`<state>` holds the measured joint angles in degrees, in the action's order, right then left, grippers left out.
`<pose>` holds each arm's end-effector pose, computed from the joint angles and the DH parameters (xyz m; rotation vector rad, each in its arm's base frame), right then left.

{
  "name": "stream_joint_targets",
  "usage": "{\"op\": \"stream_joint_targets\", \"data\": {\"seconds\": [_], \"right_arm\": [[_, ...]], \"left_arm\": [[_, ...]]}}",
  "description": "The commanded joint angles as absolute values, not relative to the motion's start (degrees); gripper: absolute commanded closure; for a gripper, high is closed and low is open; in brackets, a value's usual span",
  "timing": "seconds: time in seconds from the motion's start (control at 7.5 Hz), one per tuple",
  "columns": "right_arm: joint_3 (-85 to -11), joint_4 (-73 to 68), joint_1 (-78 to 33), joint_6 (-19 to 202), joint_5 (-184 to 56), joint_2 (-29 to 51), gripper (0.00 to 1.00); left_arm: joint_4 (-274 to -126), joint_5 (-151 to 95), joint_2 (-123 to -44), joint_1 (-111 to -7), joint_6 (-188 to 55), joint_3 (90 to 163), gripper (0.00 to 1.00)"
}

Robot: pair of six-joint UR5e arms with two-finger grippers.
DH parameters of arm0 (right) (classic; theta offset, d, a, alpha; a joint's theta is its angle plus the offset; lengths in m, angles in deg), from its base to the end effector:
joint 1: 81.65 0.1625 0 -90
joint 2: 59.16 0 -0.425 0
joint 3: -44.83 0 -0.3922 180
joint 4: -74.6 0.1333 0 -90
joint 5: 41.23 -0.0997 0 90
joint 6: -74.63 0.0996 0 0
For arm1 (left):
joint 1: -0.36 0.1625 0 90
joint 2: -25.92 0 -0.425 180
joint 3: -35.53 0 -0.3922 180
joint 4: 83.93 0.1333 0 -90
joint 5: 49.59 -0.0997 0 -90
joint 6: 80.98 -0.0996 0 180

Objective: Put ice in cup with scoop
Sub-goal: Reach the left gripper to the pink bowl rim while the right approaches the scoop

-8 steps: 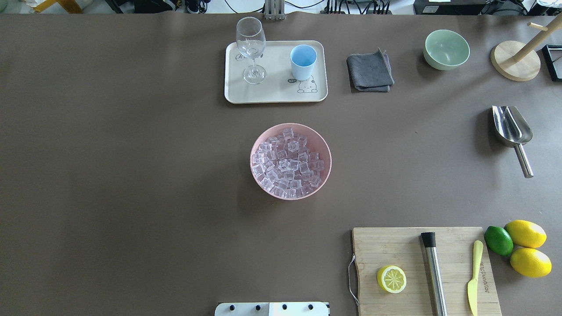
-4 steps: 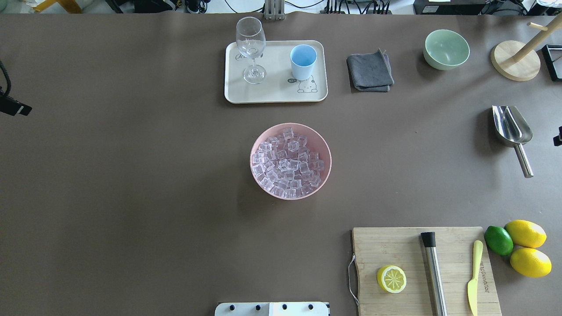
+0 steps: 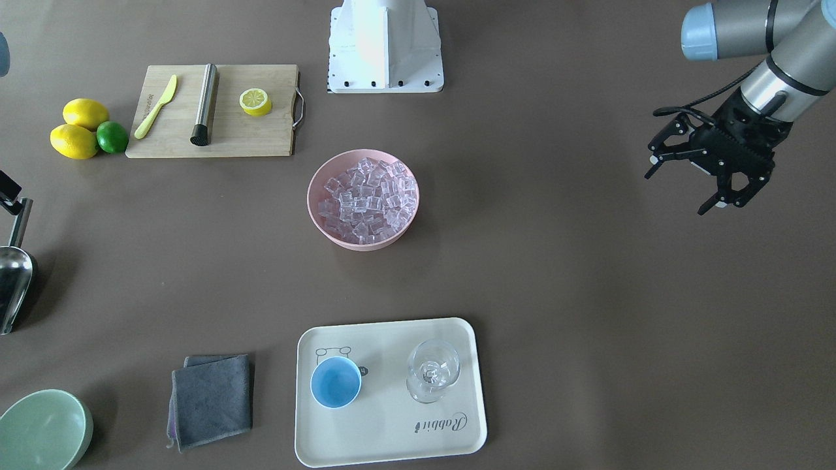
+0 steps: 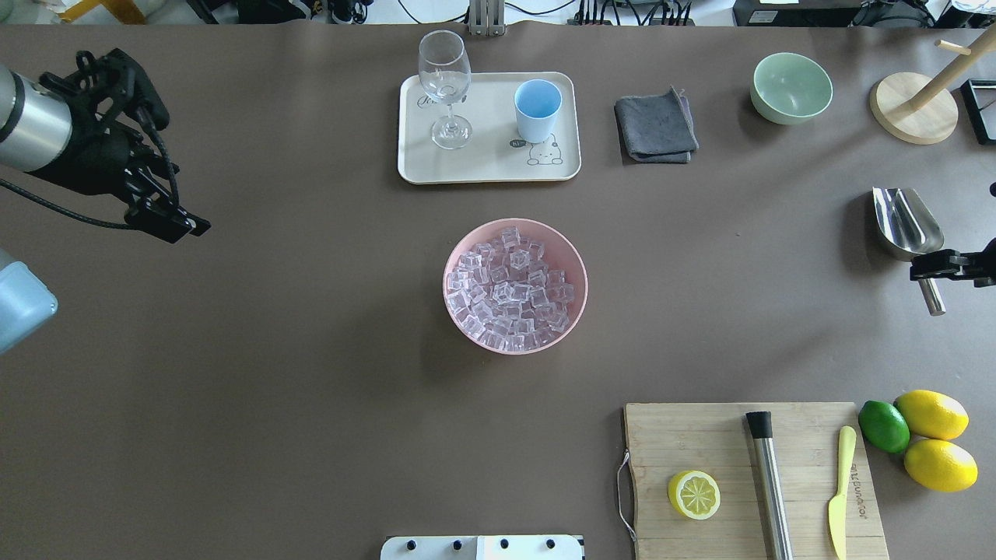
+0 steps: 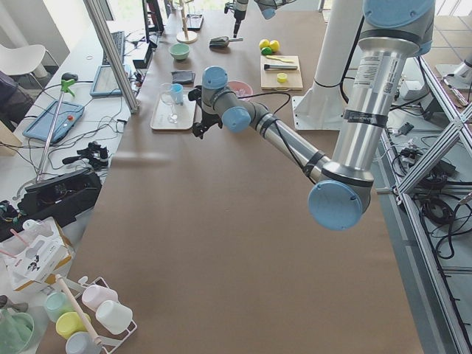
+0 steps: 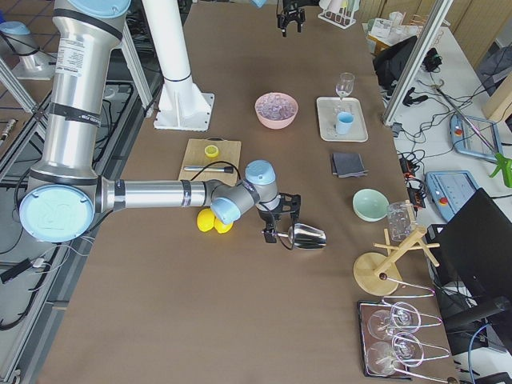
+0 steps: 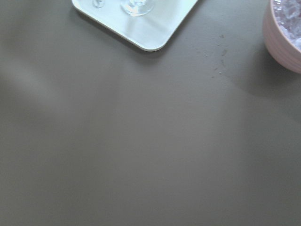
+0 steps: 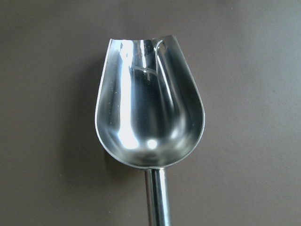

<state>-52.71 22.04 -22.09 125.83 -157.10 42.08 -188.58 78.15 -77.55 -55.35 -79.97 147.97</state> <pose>-0.1461 -0.4259 0.6238 0.1516 -0.7109 0.2134 0.2449 -0.4876 0.3188 0.6404 0.8669 0.8153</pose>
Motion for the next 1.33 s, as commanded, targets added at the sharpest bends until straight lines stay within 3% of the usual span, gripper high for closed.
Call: {"op": "stream_joint_targets", "data": {"seconds": [0.0,0.27,0.8,0.93,1.07,1.2], "right_arm": [[-47.5,30.1,-23.6,129.5,-156.6,42.0,0.19],[-46.6,32.6,-24.8,132.4,-156.7,41.7,0.48],[-47.6,32.6,-26.1,133.8,-156.8,42.0,0.51],[-48.0,32.7,-26.2,133.6,-156.8,43.0,0.65],[-48.9,32.7,-26.3,133.0,-157.0,44.2,1.0],[-49.9,32.5,-26.3,132.7,-157.8,44.5,1.0]], "left_arm": [[-190.0,72.9,-80.5,-45.6,-86.7,147.2,0.01],[-190.4,68.8,-83.2,-40.5,-91.7,143.9,0.01],[-197.7,69.4,-88.1,-35.3,-95.4,136.2,0.02],[-202.1,70.3,-89.4,-34.4,-97.9,132.5,0.02],[-202.4,71.7,-90.2,-34.5,-98.0,131.6,0.02],[-202.7,71.8,-91.3,-34.5,-98.0,130.5,0.02]]}}
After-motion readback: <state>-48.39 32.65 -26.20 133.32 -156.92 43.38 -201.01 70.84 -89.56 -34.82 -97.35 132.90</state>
